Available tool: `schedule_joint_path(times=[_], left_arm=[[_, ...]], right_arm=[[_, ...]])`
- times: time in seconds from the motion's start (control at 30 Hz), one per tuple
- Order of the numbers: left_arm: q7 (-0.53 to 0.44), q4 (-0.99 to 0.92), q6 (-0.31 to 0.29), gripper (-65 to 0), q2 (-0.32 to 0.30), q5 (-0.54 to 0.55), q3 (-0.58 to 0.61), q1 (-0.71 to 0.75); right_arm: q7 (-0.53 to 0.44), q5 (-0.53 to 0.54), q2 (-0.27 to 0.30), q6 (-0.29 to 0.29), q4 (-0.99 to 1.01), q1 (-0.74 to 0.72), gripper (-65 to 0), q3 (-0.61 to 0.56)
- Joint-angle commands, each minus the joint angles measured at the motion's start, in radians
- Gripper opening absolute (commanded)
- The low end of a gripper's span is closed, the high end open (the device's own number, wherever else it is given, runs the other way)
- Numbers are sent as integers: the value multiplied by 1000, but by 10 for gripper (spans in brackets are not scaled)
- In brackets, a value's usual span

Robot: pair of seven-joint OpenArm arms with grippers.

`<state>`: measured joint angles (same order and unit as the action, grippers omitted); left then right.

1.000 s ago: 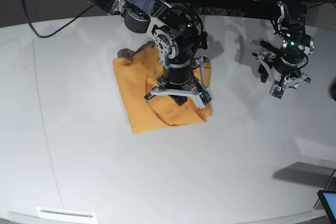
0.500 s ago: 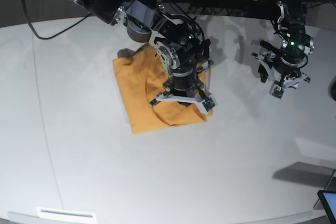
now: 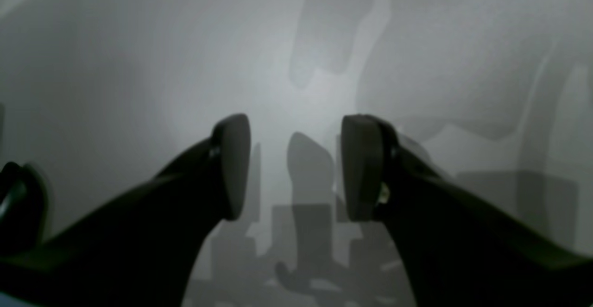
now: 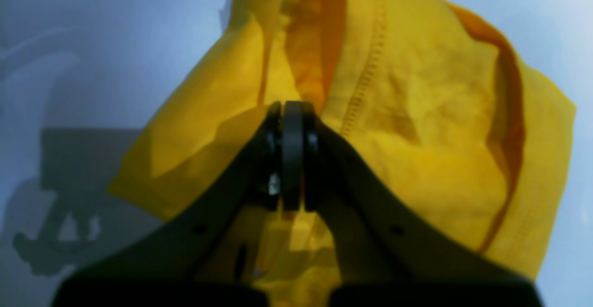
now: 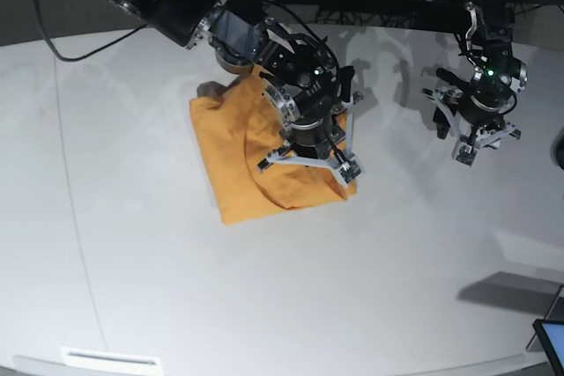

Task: Fold the T-shirt properly
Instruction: 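Press and smooth the folded bundle with the right gripper, then move the left gripper to the bundle's edge beside the right gripper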

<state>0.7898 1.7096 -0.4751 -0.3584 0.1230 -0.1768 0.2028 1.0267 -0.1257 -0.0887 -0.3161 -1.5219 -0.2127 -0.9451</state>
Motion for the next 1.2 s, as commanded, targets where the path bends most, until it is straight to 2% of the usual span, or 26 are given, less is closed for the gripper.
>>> schedule_joint_path(times=[0.0, 0.27, 0.4, 0.5, 0.57, 0.7, 0.77, 0.87, 1.0, 1.17], left_arm=[[-19, 39, 5, -339, -17, 4, -8, -10], [-19, 209, 5, -339, -6, 5, -3, -35], [-19, 215, -14, -339, 37, 11, 6, -93], [-17, 215, -76, -339, 46, 77, 41, -142], [-16, 214, -78, -339, 48, 123, 90, -171], [-16, 215, -76, -339, 48, 128, 221, -216], [-16, 215, -75, -339, 63, 128, 274, -233], [-16, 215, -75, -339, 85, 128, 319, -239], [-16, 214, -75, -339, 92, 128, 379, -242], [-16, 205, -75, -339, 109, 134, 391, -242]], right_arm=[[-12, -9, -16, -8, -44, -21, -650, -1], [54, -10, -9, -21, -233, -34, -650, 4], [57, -12, 36, -170, -234, -38, -650, 8], [59, -12, 73, -217, -230, -38, -650, 21], [59, -12, 88, -217, -228, -17, -650, 91], [59, -10, 125, -211, -237, 20, -650, 209], [60, -10, 154, -211, -239, 23, -650, 217], [60, -10, 168, -211, -263, 45, -650, 219], [77, -10, 168, -213, -260, 49, -650, 219], [86, -10, 165, -214, -265, 49, -650, 219]])
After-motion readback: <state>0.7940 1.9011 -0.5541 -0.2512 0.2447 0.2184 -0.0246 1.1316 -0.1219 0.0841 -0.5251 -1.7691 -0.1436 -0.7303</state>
